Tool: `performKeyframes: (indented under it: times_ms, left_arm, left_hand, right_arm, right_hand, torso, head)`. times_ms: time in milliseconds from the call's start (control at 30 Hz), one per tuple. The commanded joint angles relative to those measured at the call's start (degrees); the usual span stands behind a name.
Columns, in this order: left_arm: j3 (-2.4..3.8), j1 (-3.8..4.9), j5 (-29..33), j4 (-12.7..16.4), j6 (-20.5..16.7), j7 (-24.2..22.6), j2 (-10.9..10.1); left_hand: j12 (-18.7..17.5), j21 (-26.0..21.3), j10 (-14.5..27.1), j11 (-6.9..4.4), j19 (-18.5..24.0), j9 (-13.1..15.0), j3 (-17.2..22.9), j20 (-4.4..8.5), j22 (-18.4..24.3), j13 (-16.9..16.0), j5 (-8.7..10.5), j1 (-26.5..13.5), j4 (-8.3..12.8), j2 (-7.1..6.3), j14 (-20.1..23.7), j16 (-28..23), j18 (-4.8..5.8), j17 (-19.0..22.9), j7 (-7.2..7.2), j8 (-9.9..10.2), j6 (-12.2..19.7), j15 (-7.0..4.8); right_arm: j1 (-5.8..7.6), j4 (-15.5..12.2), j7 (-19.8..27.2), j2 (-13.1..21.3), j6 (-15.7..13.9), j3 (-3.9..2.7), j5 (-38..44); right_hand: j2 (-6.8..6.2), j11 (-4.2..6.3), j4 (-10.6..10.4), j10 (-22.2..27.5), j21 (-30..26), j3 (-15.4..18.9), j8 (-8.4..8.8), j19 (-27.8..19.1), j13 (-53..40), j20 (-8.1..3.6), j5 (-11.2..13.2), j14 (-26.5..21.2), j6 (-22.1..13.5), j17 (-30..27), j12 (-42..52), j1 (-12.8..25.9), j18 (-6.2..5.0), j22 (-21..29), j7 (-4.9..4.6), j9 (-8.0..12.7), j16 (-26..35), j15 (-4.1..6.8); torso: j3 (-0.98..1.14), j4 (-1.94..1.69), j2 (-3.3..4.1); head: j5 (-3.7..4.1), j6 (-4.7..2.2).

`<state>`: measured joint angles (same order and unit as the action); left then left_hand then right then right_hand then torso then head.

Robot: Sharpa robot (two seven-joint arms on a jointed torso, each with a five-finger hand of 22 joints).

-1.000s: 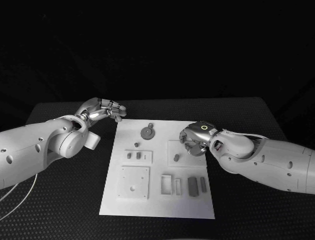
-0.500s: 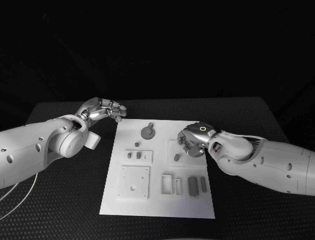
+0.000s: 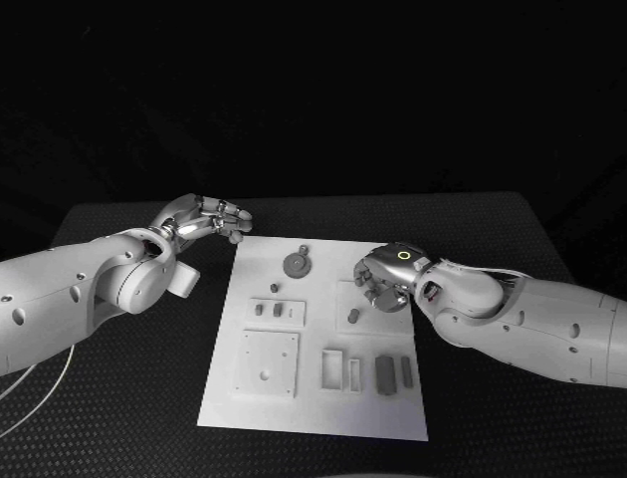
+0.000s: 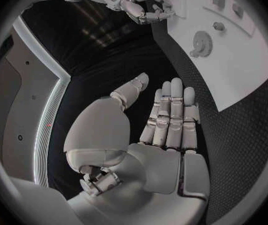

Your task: Assemble the parts on the task board

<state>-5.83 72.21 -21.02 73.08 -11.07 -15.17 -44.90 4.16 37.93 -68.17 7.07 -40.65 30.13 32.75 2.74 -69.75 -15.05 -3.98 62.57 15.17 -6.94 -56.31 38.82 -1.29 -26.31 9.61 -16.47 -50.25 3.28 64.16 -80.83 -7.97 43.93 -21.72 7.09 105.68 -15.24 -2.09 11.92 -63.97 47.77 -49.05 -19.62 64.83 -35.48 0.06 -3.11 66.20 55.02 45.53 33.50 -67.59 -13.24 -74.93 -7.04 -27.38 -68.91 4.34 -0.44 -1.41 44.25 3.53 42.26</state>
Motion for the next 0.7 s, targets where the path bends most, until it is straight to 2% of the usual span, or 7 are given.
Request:
performKeyframes:
  times_ms: [33, 67, 200, 267, 700]
  left_arm:
    - [0.04, 0.04, 0.37, 0.07, 0.85, -0.17, 0.05]
    - [0.04, 0.04, 0.37, 0.08, 0.87, -0.15, 0.05]
    - [0.04, 0.04, 0.37, 0.01, 0.92, -0.08, 0.05]
    - [0.04, 0.04, 0.37, -0.04, 0.92, -0.09, 0.04]
    - [0.04, 0.01, 0.37, -0.31, 1.06, -0.1, 0.0]
  left_hand:
    - [-0.3, -0.38, 0.4, -0.15, 0.02, -0.06, -0.43, -0.39, -0.09, 0.1, 0.27, -0.46, -0.05, 0.19, -0.43, -0.41, -0.71, -0.07, 0.08, 0.2, 0.53, 0.09]
    - [-0.3, -0.38, 0.41, -0.14, 0.02, -0.07, -0.44, -0.39, -0.1, 0.11, 0.27, -0.46, -0.05, 0.2, -0.44, -0.43, -0.71, -0.09, 0.09, 0.21, 0.56, 0.09]
    - [-0.3, -0.41, 0.45, -0.13, 0.02, -0.08, -0.47, -0.4, -0.12, 0.13, 0.28, -0.49, -0.06, 0.19, -0.46, -0.5, -0.72, -0.14, 0.12, 0.24, 0.64, 0.09]
    - [-0.29, -0.42, 0.47, -0.12, 0.01, -0.08, -0.48, -0.4, -0.13, 0.14, 0.28, -0.5, -0.07, 0.19, -0.46, -0.53, -0.72, -0.16, 0.14, 0.25, 0.66, 0.1]
    - [-0.28, -0.47, 0.53, -0.11, 0.0, -0.09, -0.5, -0.4, -0.16, 0.17, 0.28, -0.49, -0.07, 0.22, -0.51, -0.63, -0.73, -0.25, 0.16, 0.27, 0.73, 0.1]
  right_arm:
    - [-0.13, 0.22, -0.19, 0.21, 0.69, 0.1, 0.81]
    - [-0.13, 0.21, -0.19, 0.26, 0.62, 0.1, 0.7]
    - [-0.13, 0.2, 0.11, 0.41, 0.46, 0.1, -0.11]
    - [-0.13, 0.09, 0.43, 0.49, 0.28, 0.1, -0.44]
    - [-0.13, -1.12, 1.89, 1.53, -0.9, 0.1, -2.12]
  right_hand:
    - [-0.11, 0.87, -0.09, 0.33, 0.16, -0.4, -0.15, -0.83, -0.21, 0.02, 0.33, -0.79, 0.07, 0.08, -0.45, 0.46, -1.76, -1.1, -0.12, -0.11, 0.34, 0.59]
    - [-0.18, 0.63, -0.1, 1.3, 0.05, -0.54, -0.15, -1.11, 0.01, 0.11, 0.33, -1.13, 0.04, 0.0, -1.15, 0.55, -1.76, -1.09, -0.22, -0.12, 0.62, 0.35]
    - [-0.68, -1.62, -0.22, 6.11, -0.19, -0.87, -0.15, -2.12, 3.25, 0.51, 0.34, -2.03, -0.17, -0.15, -6.45, 0.92, -1.76, -1.13, -0.58, -0.24, 1.19, -1.72]
    - [-0.89, -2.17, -0.27, 6.3, -0.11, -0.87, -0.16, -2.23, 4.98, 0.61, 0.34, -2.12, -0.28, -0.08, -8.24, 0.97, -1.76, -1.12, -0.62, -0.3, 1.11, -2.26]
    - [-1.46, -2.5, -0.5, 5.25, -0.02, -0.83, -0.15, -2.25, 8.01, 0.68, 0.33, -2.14, -0.48, -0.01, -10.64, 1.22, -1.76, -1.03, -0.79, -0.39, 0.95, -2.6]
  torso:
    - [-0.02, 0.02, 0.0]
    - [-0.02, 0.0, 0.0]
    - [-0.04, -0.06, 0.0]
    - [-0.02, -0.03, -0.01]
    - [-0.02, 0.01, -0.01]
  head:
    - [0.05, 0.03]
    - [0.07, 0.02]
    - [0.14, 0.03]
    - [0.15, -0.01]
    - [0.14, 0.05]
